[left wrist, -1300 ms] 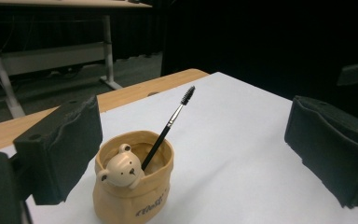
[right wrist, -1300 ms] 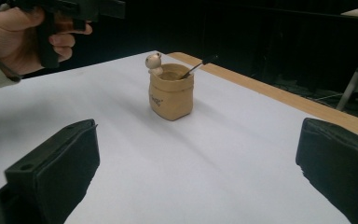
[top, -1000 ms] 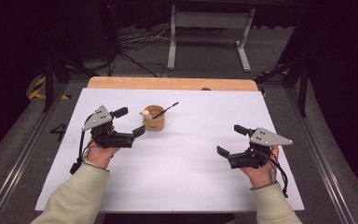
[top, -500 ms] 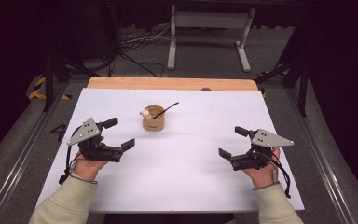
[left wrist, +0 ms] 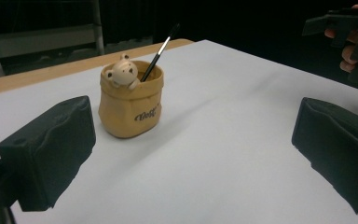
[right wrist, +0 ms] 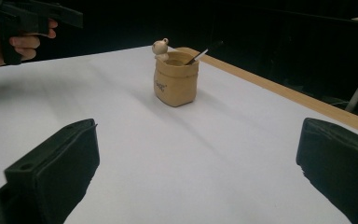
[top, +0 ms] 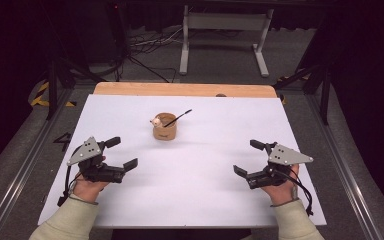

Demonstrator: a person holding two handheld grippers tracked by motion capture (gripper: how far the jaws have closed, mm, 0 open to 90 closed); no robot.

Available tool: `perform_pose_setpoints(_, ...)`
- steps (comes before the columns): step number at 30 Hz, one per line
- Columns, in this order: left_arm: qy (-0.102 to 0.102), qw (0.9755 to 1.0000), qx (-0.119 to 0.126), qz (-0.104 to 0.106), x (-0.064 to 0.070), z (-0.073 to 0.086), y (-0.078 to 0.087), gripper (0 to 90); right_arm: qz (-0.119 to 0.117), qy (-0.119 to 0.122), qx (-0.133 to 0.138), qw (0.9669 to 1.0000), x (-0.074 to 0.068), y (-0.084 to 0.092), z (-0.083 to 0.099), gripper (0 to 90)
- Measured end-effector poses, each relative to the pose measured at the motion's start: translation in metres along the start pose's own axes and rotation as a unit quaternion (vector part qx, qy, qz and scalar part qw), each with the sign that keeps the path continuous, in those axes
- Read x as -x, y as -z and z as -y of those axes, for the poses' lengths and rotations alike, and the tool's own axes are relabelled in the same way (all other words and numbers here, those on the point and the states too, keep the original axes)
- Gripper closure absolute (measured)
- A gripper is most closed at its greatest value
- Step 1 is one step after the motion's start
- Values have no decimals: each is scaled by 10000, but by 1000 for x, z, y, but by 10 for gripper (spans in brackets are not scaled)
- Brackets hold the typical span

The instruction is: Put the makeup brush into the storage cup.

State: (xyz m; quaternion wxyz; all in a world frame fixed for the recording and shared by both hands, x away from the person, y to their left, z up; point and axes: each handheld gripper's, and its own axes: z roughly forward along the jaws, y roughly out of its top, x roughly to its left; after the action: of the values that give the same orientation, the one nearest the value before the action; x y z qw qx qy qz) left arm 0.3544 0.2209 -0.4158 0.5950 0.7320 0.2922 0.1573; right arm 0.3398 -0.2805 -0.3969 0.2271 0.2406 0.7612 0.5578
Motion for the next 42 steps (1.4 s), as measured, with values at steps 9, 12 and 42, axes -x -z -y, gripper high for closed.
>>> perform_pose_setpoints(9, 93, 9999, -64, -14, -1, 15, 1, 4, -28, 1, 146, 9999, 1, 4, 11, 0)
perform_pose_setpoints(12, 54, 9999, -75, -39, 1, 21, 2, 4, 6, -3, 234, 9997, 1, 4, 14, 0)
perform_pose_setpoints(42, 286, 9991, 111, -286, -2, 49, 2, 4, 189, -288, 460, 9983, -2, -4, 44, 0)
